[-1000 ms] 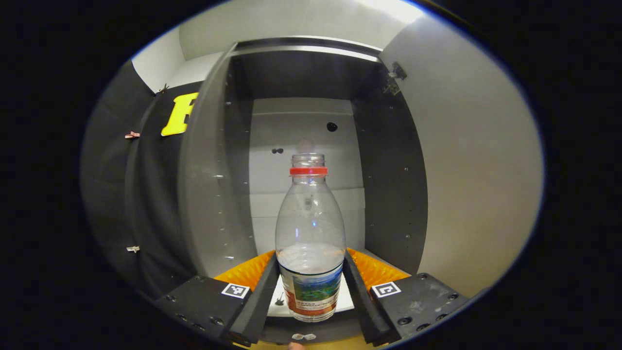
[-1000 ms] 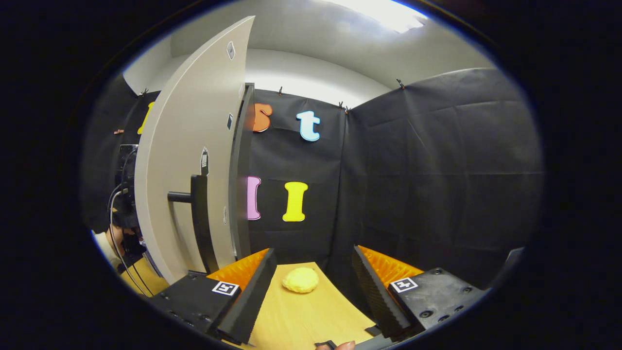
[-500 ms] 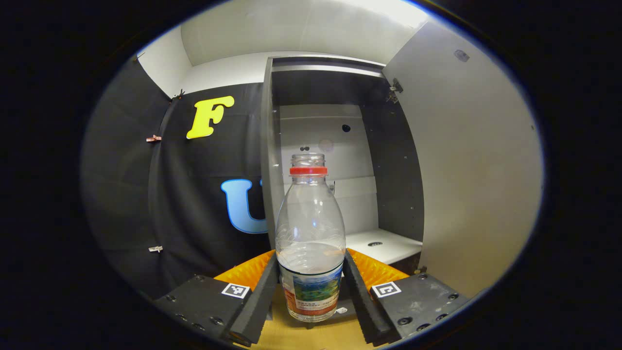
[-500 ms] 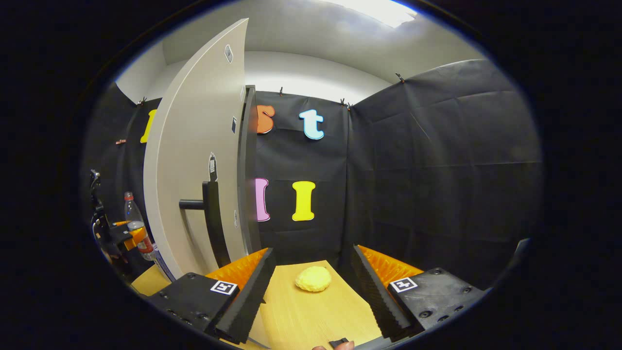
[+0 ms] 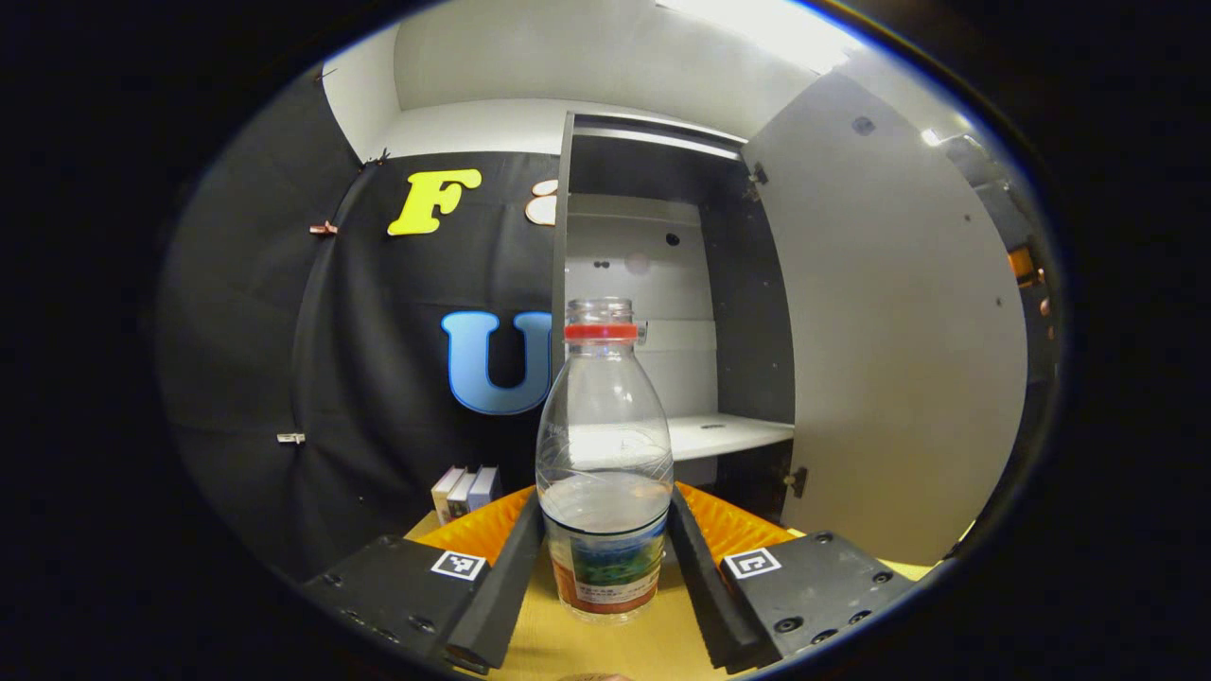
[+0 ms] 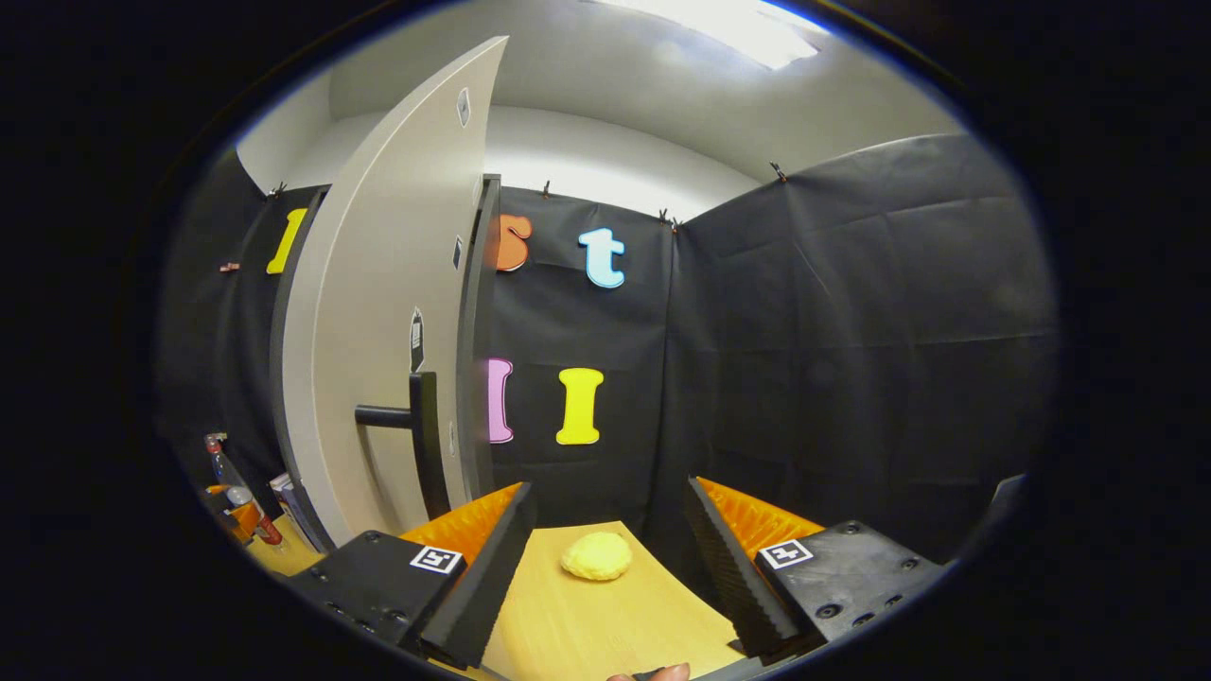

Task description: Open the cabinet door with the right hand, grasp the bottle in the cabinet with the left hand and place it on the coaster, then close the cabinet door with the right hand.

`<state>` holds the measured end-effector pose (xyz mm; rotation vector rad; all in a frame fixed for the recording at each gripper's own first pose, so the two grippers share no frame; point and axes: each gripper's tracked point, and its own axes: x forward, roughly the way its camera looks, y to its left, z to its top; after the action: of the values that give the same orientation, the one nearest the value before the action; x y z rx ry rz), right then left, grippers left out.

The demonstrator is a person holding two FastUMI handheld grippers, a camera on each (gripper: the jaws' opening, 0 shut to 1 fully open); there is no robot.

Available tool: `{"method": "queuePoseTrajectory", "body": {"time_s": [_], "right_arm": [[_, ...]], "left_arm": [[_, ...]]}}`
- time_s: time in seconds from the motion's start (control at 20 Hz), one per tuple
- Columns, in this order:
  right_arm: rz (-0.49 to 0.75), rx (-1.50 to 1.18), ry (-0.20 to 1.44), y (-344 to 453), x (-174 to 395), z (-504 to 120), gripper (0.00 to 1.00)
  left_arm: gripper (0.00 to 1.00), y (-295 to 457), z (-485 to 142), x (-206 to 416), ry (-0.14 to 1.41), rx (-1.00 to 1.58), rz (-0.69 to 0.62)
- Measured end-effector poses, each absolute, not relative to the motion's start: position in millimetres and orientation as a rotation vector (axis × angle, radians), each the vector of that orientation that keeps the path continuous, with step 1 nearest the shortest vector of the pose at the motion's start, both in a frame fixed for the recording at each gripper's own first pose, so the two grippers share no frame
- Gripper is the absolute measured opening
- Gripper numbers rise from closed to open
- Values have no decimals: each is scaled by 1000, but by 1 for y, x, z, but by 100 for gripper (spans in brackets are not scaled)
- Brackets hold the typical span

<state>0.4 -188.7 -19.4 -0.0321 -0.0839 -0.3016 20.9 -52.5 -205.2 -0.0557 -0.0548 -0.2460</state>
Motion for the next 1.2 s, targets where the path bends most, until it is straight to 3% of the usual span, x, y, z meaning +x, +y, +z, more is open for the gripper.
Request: {"method": "queuePoseTrajectory", "body": {"time_s": [0.65,1.2], "right_arm": [[-354,-37,-62,-196,5,-22,96],[-384,-53,-34,-202,8,-24,97]], "left_arm": [[79,-46,-361,-12,51,-83,-270],[80,-39,-413,-19,102,-86,-252]]}}
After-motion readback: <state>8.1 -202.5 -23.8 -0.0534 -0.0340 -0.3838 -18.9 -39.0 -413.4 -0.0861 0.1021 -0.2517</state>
